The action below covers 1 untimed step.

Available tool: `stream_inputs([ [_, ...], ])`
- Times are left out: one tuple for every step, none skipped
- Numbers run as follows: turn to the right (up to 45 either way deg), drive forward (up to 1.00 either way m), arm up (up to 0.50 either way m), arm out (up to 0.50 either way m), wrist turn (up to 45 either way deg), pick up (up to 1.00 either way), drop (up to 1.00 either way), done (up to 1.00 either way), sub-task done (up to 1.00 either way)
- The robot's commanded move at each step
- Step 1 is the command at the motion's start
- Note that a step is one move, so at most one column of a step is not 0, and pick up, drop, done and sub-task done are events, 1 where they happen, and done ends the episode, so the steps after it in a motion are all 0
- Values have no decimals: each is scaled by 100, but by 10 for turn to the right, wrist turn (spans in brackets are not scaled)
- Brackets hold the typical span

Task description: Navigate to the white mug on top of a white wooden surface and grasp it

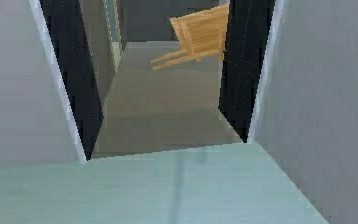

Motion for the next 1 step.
stream_inputs([
  [0,100,0,0,0,0,0,0,0],
])
